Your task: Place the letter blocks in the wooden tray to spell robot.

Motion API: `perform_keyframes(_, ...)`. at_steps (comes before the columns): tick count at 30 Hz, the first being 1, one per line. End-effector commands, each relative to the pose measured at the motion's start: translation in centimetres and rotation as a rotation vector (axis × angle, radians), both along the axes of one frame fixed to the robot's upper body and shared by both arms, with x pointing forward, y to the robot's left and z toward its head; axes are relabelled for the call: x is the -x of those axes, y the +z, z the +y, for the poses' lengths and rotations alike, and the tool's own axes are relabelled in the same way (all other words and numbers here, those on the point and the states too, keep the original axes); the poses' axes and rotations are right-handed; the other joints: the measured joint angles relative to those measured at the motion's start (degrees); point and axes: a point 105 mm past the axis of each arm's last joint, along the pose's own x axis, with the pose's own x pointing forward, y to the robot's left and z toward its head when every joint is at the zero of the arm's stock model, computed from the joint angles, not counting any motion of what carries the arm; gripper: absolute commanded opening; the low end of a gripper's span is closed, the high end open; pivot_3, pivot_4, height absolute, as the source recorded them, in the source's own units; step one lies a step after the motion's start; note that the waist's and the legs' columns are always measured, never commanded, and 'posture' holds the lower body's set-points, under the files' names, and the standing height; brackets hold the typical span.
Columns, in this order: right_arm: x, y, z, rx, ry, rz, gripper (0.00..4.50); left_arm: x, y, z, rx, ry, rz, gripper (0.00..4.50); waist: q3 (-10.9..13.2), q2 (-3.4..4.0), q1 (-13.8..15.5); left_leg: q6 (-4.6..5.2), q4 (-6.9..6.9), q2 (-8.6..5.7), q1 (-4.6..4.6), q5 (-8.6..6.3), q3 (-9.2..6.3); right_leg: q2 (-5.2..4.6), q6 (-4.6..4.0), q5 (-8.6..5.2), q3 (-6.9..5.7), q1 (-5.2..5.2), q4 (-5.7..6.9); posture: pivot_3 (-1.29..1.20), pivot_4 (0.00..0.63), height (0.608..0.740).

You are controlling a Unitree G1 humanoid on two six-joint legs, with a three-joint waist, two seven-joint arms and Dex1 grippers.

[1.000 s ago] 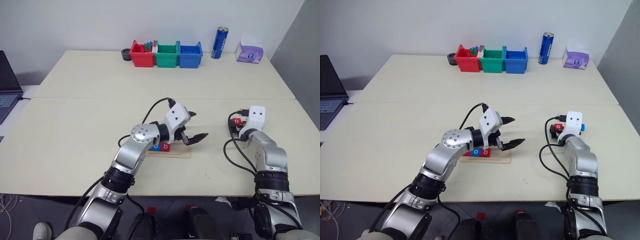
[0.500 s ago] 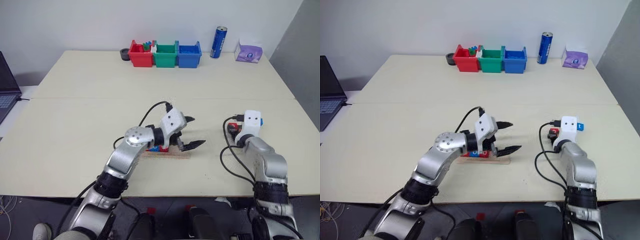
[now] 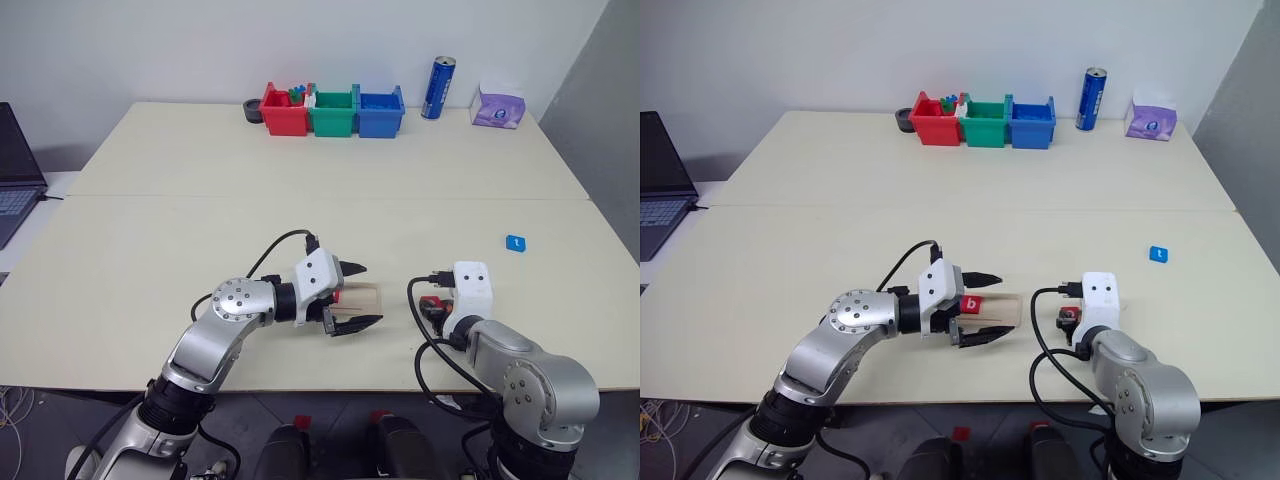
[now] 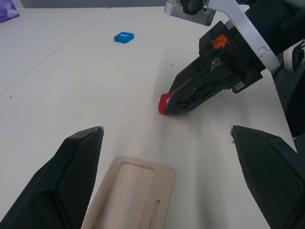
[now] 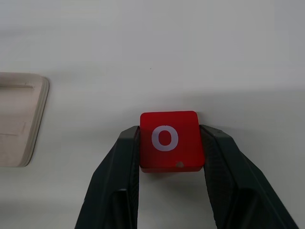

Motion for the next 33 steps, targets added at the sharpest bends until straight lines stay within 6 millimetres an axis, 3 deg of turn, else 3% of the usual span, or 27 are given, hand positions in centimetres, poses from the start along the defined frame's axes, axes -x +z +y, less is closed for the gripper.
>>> perform_keyframes(1,0.5,-0.5,0.5,-0.012,0.028,0.032,1.45,0.4,1.3,-0.2,0.029,-0.011,-0.042,4.5,0.0,0.0,0.0,0.0,-0.01,0.0,0.0,0.0,0.01,0.0,0.0,0.0,0.0,0.0,-0.01,0.0,0.15,0.74)
perform_keyframes(10,0.0,1.2,0.2,0.013,0.066,-0.038,4.48,0.4,1.2,-0.1,0.025,-0.031,-0.034,4.5,0.0,-0.01,-0.03,0.0,-0.01,-0.01,-0.01,0.0,0.02,0.01,0.01,0.0,0.0,0.0,-0.01,0.0,0.15,0.74)
perform_keyframes(14,-0.5,3.2,-1.0,0.107,0.07,-0.137,4.48,0.4,1.3,0.1,0.029,-0.045,-0.021,4.5,0.01,-0.01,-0.03,0.0,-0.01,-0.02,-0.05,0.0,0.04,0.0,0.01,-0.01,-0.01,-0.03,-0.04,0.0,0.15,0.74)
perform_keyframes(17,-1.9,6.5,-1.6,0.192,0.13,-0.294,4.48,0.1,1.4,0.7,0.02,-0.05,-0.02,4.5,0.03,-0.01,-0.06,0.0,-0.02,-0.03,-0.07,0.0,0.06,0.0,0.01,-0.01,-0.04,-0.09,-0.03,0.0,0.15,0.74)
perform_keyframes(19,-3.1,8.0,-0.3,0.145,0.32,-0.372,4.48,-0.3,1.6,1.0,0.013,-0.054,-0.028,4.5,0.04,-0.02,-0.17,0.01,-0.03,-0.03,-0.05,0.0,0.09,0.02,0.01,-0.01,-0.07,-0.11,-0.03,0.0,0.15,0.74)
perform_keyframes(22,-3.0,7.1,0.3,0.088,0.622,-0.374,4.48,-0.6,1.8,1.0,0.004,-0.071,-0.036,4.5,0.09,-0.1,-0.11,0.03,-0.03,-0.02,-0.01,-0.01,0.11,0.08,0.01,-0.01,-0.17,-0.01,-0.14,0.0,0.15,0.74)
perform_keyframes(26,-2.8,4.6,-2.5,0.165,0.856,-0.355,4.48,-0.2,2.0,1.1,-0.007,-0.143,-0.033,4.5,0.11,-0.14,0.27,0.05,-0.05,-0.03,-0.13,-0.03,0.09,0.05,0.05,-0.05,-0.15,0.01,-0.26,0.0,0.15,0.74)
perform_keyframes(33,-2.6,2.2,-4.7,0.23,1.044,-0.317,4.48,-0.1,1.7,0.7,-0.03,-0.21,-0.038,4.5,0.14,-0.18,0.01,0.07,-0.02,-0.07,-0.07,-0.04,0.2,-0.02,-0.11,0.07,-0.12,-0.01,-0.16,0.0,0.15,0.74)
